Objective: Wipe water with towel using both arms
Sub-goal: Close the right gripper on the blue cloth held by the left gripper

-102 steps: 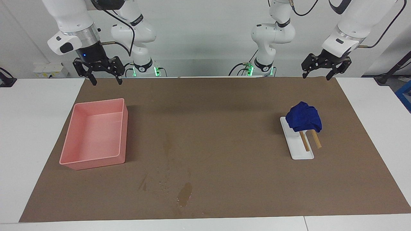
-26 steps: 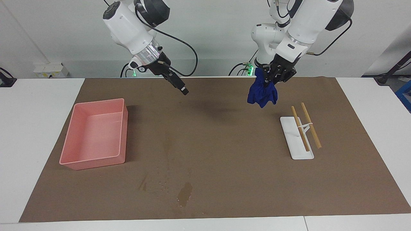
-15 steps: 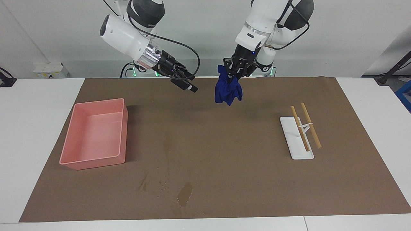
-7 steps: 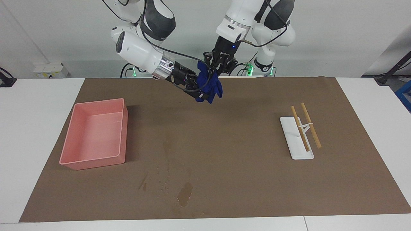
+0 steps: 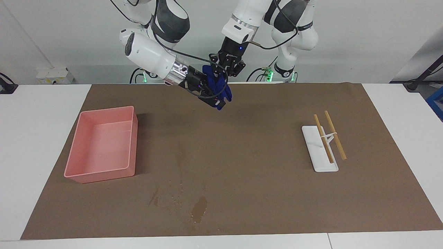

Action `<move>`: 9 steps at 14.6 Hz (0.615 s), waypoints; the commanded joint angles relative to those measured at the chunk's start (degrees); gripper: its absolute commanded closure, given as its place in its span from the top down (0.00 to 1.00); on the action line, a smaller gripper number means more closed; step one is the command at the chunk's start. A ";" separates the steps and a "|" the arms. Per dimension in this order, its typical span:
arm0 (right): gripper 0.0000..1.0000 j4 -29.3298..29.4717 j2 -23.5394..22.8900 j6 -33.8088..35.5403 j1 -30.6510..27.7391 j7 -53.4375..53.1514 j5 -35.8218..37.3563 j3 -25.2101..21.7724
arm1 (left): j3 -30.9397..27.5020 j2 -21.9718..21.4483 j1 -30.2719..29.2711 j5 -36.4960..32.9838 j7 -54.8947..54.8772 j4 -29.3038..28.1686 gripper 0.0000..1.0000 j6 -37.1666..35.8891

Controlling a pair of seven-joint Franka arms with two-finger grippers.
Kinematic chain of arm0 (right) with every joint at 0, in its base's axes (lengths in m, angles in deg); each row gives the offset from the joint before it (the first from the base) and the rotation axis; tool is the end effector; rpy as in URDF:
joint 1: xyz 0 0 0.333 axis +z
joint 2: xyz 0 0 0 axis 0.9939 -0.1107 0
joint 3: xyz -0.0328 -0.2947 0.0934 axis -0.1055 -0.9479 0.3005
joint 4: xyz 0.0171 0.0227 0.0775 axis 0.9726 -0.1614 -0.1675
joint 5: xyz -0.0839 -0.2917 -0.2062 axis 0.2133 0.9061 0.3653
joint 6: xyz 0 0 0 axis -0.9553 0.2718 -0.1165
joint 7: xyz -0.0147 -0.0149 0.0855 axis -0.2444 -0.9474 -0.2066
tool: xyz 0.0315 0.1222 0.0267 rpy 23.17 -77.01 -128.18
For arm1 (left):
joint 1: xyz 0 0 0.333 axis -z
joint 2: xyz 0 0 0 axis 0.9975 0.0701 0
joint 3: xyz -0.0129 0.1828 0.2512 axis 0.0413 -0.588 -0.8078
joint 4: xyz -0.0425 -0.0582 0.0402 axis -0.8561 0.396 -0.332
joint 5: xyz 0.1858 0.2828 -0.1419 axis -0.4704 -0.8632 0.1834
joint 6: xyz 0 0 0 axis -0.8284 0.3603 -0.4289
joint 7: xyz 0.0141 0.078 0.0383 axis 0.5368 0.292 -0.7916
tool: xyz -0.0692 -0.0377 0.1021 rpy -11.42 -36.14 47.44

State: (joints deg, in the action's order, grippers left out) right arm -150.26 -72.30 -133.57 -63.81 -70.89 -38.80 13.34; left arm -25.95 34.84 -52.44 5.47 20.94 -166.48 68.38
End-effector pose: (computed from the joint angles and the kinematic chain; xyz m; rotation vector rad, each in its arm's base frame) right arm 0.5054 0.2674 0.5150 -1.8179 1.4523 0.6232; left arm 0.4142 -0.3923 0.6127 2.7022 0.2795 0.1879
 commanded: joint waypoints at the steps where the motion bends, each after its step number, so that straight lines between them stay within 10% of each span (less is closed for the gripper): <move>1: 0.59 1.60 -0.30 1.03 -0.32 -0.68 -0.96 0.47 | -0.42 -0.66 1.01 0.97 0.10 -2.00 0.00 2.20; 3: 0.05 1.60 -0.30 1.03 -0.33 0.81 -0.52 0.47 | -0.42 -0.66 1.01 0.97 0.10 -2.27 0.00 2.37; 9: 0.00 1.69 -0.21 5.50 -0.50 2.66 8.08 0.29 | -0.51 -0.66 0.66 0.88 -0.34 -2.27 0.00 3.86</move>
State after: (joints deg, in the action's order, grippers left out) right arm -149.89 -72.30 -130.70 -63.84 -69.84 -34.08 13.29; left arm -26.27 34.85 -52.44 5.47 20.84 -167.29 69.29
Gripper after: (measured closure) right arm 0.819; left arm 0.793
